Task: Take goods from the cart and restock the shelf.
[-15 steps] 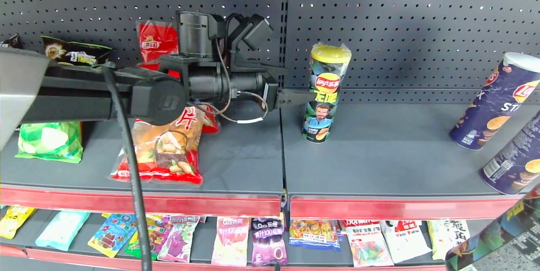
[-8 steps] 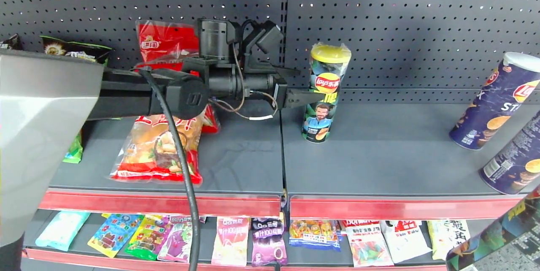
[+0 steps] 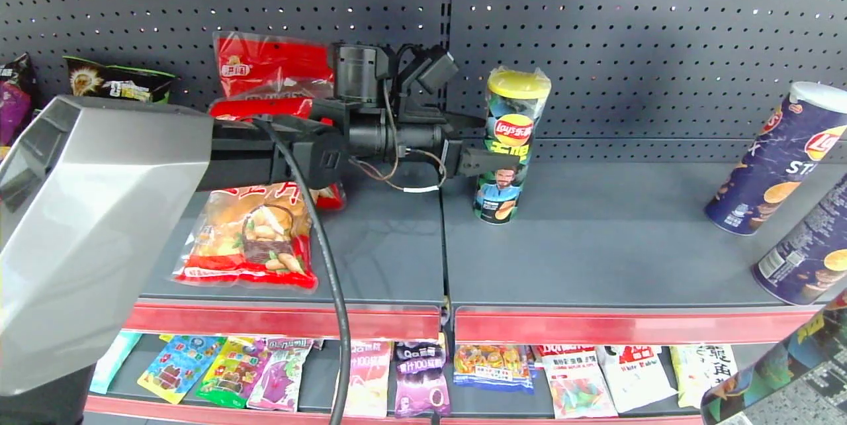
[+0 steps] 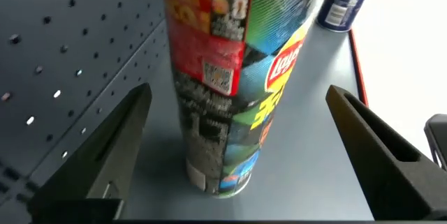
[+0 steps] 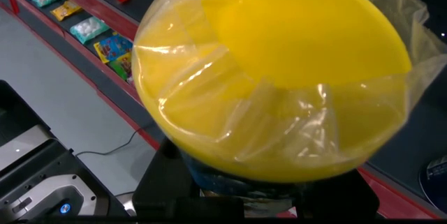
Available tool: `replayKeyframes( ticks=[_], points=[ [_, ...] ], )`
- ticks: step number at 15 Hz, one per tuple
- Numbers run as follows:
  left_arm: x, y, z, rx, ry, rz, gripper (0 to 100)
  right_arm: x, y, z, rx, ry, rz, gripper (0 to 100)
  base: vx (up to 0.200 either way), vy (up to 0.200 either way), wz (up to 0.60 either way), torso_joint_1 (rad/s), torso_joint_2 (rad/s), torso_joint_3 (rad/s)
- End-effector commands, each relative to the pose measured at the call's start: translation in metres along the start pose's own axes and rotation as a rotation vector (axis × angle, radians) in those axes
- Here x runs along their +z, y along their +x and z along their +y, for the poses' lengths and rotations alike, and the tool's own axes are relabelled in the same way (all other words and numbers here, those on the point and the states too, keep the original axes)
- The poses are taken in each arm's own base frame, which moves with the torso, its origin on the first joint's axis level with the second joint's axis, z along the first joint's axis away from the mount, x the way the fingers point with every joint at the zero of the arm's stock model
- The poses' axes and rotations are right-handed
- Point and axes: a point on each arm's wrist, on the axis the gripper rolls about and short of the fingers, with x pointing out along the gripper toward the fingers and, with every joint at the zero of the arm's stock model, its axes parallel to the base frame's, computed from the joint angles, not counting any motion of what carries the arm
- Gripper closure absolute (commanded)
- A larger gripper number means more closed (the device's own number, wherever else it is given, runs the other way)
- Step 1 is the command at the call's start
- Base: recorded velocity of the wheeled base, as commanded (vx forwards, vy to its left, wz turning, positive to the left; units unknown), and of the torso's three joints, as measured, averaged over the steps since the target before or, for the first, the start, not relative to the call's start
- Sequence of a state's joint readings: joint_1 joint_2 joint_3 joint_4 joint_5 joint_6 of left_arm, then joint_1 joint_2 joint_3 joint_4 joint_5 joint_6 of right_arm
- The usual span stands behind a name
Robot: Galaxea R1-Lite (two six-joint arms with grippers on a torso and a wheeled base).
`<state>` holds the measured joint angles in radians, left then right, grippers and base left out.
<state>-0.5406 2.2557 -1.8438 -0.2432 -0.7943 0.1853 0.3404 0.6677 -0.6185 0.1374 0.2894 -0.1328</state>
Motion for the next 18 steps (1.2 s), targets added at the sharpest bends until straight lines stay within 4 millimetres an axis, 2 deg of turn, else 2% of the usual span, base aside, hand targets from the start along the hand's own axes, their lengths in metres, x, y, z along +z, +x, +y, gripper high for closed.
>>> replayKeyframes(
  ticks=[1, 5, 10, 18],
  points=[
    [-0.003, 0.006, 0.004, -0.012, 0.000, -0.002, 0, 0.000, 0.001, 0.000, 0.001, 0.001, 0.005, 100, 0.000, 0.000, 0.00, 0.000, 0.00, 0.000],
    [-0.006, 0.015, 0.014, -0.011, 0.004, -0.007, 0, 0.000, 0.001, 0.000, 0.000, 0.001, 0.006, 100, 0.000, 0.000, 0.00, 0.000, 0.00, 0.000],
    [-0.038, 0.032, 0.014, -0.047, -0.066, 0.058, 0, 0.000, 0.001, -0.001, -0.013, 0.000, 0.005, 100, 0.000, 0.000, 0.00, 0.000, 0.00, 0.000],
    [-0.046, 0.036, 0.014, -0.041, -0.098, 0.079, 0, 0.001, 0.001, -0.001, -0.014, 0.000, 0.004, 100, 0.000, 0.000, 0.00, 0.000, 0.00, 0.000]
  ],
)
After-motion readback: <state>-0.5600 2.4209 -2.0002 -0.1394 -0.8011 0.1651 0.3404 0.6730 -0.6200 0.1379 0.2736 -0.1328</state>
